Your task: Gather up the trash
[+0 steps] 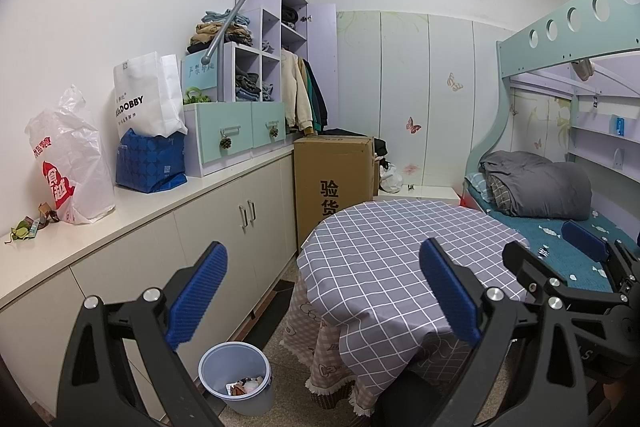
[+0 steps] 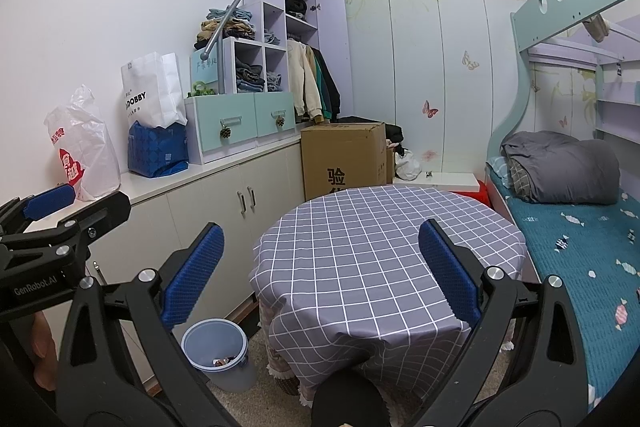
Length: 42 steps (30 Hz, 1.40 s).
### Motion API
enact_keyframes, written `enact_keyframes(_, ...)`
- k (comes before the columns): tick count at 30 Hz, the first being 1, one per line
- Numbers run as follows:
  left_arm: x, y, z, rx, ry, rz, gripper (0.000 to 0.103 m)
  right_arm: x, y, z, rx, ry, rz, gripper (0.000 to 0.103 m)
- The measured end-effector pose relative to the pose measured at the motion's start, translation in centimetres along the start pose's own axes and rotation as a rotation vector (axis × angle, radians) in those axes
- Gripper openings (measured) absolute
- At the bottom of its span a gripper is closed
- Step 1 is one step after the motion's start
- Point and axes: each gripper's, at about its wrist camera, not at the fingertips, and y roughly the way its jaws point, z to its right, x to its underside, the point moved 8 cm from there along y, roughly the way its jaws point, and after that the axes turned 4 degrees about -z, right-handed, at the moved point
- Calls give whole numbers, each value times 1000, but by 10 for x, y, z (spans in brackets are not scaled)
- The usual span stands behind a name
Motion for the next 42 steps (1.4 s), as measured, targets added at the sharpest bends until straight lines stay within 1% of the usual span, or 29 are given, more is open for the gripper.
enact_keyframes(42,2,2,-4,4,3,-1,95,0,1,-1,1,-1,-4,96)
